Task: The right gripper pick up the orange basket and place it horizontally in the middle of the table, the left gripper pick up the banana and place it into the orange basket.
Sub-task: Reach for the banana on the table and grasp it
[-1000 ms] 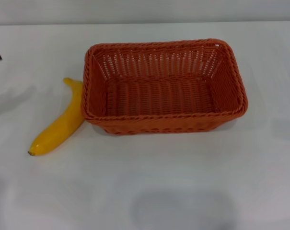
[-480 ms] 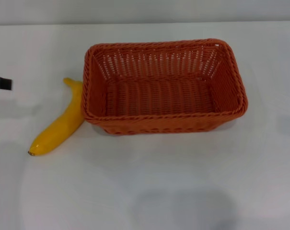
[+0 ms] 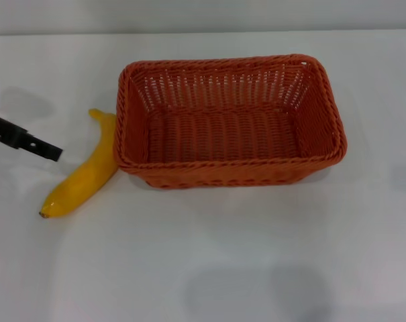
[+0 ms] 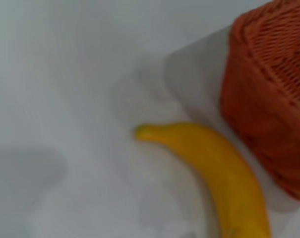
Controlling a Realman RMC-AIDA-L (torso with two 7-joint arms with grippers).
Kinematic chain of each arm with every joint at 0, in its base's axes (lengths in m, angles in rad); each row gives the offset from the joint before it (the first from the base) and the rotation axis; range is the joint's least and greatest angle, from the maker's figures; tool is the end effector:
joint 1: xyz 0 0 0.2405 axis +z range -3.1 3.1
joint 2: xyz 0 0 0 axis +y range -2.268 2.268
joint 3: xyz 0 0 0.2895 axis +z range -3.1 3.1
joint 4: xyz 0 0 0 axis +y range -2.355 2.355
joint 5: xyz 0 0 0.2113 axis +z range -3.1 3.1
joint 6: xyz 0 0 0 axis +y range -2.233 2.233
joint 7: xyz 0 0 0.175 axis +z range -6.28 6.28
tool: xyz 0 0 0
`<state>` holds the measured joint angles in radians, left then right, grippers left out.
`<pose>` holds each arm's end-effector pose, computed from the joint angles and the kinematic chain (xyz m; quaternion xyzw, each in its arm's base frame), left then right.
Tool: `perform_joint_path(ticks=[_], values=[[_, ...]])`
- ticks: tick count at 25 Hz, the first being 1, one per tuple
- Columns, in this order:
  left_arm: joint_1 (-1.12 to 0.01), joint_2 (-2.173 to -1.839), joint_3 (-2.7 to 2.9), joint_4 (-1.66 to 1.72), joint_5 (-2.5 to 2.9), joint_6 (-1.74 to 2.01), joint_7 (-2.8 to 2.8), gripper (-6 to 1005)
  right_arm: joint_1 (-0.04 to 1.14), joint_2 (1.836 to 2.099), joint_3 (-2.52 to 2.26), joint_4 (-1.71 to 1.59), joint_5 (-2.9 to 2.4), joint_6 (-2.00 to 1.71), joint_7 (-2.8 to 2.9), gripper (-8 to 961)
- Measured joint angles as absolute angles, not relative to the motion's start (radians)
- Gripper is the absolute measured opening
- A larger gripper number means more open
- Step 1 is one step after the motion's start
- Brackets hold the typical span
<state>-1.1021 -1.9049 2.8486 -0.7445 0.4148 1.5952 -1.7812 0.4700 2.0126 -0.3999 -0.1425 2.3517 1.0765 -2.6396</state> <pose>-0.3010 0.4307 0.0612 -0.8814 -0.4342 0.0967 0.1588 0.4199 0.3915 0.0844 -0.5534 0.3193 0.3339 0.6930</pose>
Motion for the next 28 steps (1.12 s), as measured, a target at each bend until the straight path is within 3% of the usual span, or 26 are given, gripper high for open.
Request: perform_joint_path(ticks=[13, 28], values=[[-1.109, -1.982, 2.847, -0.689, 0.416, 1.529, -1.793, 783, 0.471, 2.012, -0.400, -0.132, 2.352, 1.074, -2.637, 659], [-1.101, -2.007, 2.847, -0.667, 0.409, 1.466, -1.829, 740, 0.450, 2.011, -0.364, -0.132, 2.352, 1.074, -2.635, 659]])
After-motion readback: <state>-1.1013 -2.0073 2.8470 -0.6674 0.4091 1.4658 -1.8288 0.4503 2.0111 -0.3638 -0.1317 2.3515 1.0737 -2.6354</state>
